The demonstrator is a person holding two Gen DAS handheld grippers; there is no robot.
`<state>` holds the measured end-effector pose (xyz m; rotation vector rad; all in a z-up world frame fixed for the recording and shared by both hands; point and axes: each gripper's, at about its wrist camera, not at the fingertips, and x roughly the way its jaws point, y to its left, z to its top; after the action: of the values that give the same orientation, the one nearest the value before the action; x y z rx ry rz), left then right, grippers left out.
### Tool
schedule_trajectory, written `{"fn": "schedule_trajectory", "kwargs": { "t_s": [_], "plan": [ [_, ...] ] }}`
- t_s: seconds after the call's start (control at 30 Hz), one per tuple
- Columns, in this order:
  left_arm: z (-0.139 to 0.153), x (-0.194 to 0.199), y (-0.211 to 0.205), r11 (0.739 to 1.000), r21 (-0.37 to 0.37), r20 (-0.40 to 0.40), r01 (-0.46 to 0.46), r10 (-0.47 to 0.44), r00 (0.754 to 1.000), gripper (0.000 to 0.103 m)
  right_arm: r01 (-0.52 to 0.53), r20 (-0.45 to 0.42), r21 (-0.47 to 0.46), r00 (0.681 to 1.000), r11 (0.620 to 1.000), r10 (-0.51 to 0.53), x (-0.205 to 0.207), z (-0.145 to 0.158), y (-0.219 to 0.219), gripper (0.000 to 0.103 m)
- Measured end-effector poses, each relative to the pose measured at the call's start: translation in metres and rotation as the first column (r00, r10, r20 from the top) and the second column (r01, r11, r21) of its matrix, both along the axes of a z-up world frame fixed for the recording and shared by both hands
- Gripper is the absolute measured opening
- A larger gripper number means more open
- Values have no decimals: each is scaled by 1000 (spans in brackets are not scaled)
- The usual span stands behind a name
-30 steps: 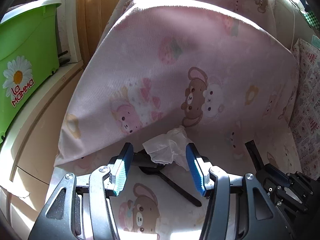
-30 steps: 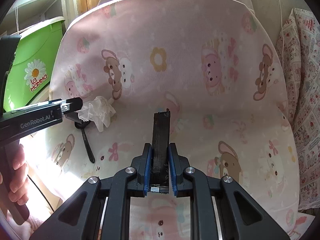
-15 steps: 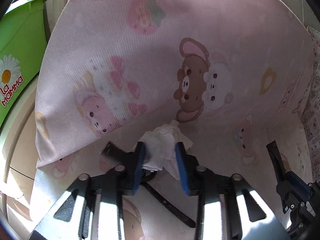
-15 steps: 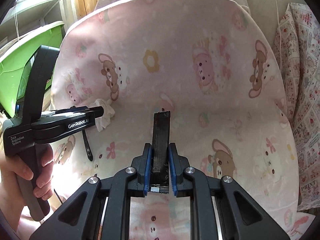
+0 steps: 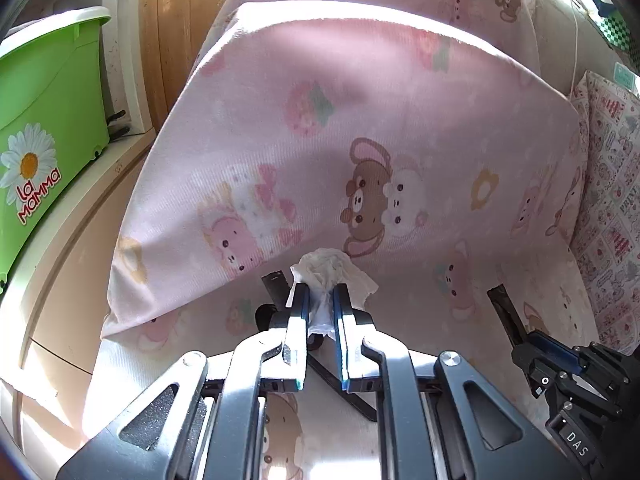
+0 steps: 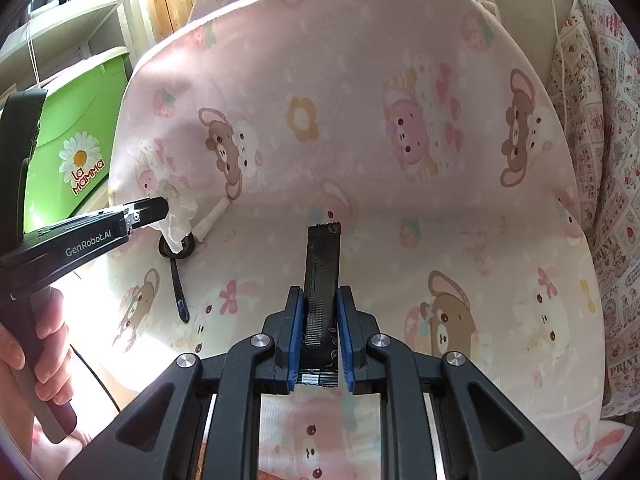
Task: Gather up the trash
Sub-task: 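Grasp the white tissue with the left tool while the right tool holds the strap, then carry the tissue and strap down over the pink wastebasket with both tools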
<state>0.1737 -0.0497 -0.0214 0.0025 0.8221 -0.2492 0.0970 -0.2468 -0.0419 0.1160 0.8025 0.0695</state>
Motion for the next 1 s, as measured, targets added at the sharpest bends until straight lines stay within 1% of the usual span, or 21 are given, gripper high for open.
{"fn": "schedule_trajectory", "kwargs": {
  "t_s": [0.23, 0.3, 0.33, 0.5, 0.67, 0.7, 0.77, 0.8, 0.93, 1.0],
  "plan": [
    [9, 0, 27, 992, -123, -46, -31, 26, 999, 11, -38, 10, -4, 999, 999, 38, -3, 1, 7, 18],
    [20, -4, 31, 988, -144, -37, -57, 52, 998, 11, -45, 2, 5, 999, 999, 45, -3, -1, 9, 18],
    [21, -6, 34, 987, -150, -33, -55, 50, 998, 11, -47, -5, 17, 999, 999, 47, -3, -1, 9, 18],
    [25, -13, 42, 986, -159, -33, -50, 45, 998, 11, -41, -29, 73, 999, 996, 44, -1, -4, 5, 18],
    [24, -24, 51, 985, -165, -57, -58, 49, 997, 11, -67, -11, 47, 998, 997, 67, -6, -1, 10, 18],
    [25, -26, 52, 985, -156, -50, -71, 64, 997, 11, -73, -8, 37, 997, 997, 73, -7, 0, 12, 18],
    [29, -35, 56, 983, -112, -3, -145, 146, 989, 11, -83, -2, 17, 997, 996, 83, -11, 1, 16, 18],
    [30, -38, 58, 982, -104, 11, -157, 159, 987, 11, -86, -1, 8, 996, 996, 86, -13, 1, 18, 18],
    [37, -47, 65, 979, -148, 5, -139, 141, 990, 12, -87, -10, 18, 996, 996, 87, -21, 3, 20, 18],
    [40, -53, 65, 982, -140, 14, -131, 134, 991, 11, -86, -21, 50, 996, 995, 87, -27, 7, 20, 18]
  ]
}}
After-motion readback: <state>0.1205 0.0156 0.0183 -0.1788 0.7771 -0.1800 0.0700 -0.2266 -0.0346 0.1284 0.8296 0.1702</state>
